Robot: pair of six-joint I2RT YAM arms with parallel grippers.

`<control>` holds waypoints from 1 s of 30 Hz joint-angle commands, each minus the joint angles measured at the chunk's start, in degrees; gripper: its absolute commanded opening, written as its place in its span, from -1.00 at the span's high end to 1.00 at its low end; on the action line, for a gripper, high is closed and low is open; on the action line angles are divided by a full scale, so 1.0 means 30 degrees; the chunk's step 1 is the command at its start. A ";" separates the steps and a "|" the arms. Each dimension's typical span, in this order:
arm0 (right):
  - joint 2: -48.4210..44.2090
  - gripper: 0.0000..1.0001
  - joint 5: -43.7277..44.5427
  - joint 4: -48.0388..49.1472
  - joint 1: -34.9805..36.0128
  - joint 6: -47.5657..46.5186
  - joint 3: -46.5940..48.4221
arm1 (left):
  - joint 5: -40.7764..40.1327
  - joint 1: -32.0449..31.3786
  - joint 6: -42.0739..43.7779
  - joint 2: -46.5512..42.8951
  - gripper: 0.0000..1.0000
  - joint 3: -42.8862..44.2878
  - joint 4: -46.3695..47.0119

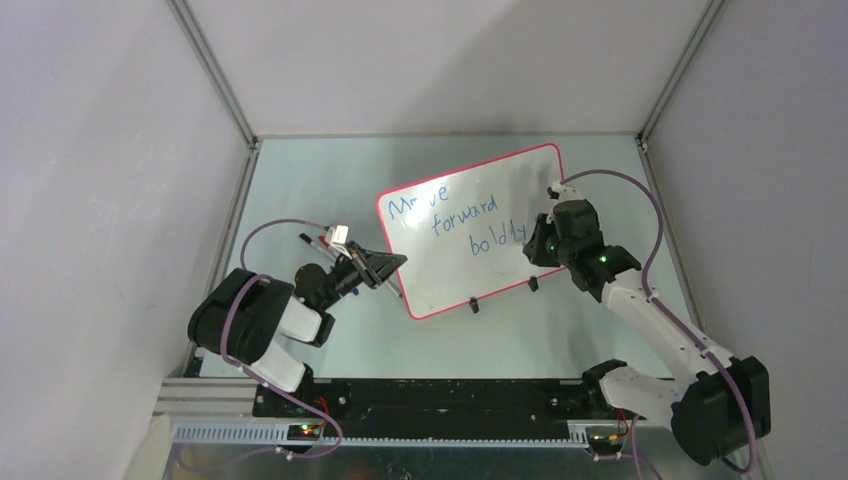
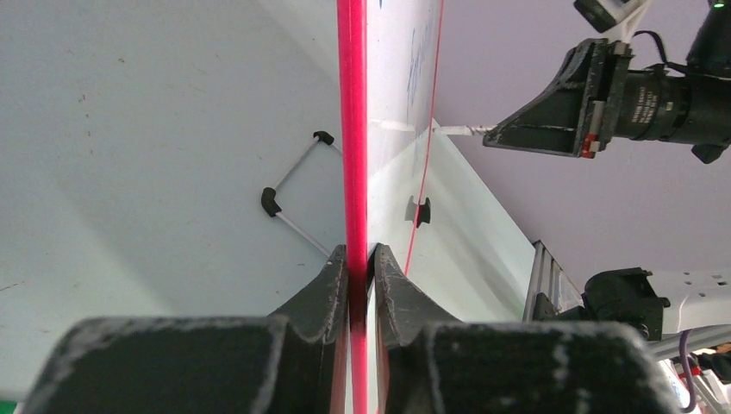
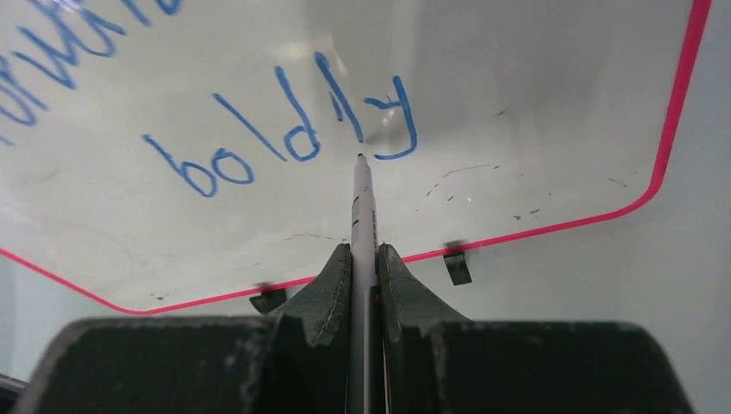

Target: Write a sentence on the whiteboard

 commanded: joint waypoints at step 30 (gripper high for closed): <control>-0.7616 1.00 0.0033 0.6187 0.3468 -0.1374 -0.4426 | -0.3409 0.0832 0.2503 -1.0724 -0.39 -0.2771 -0.7684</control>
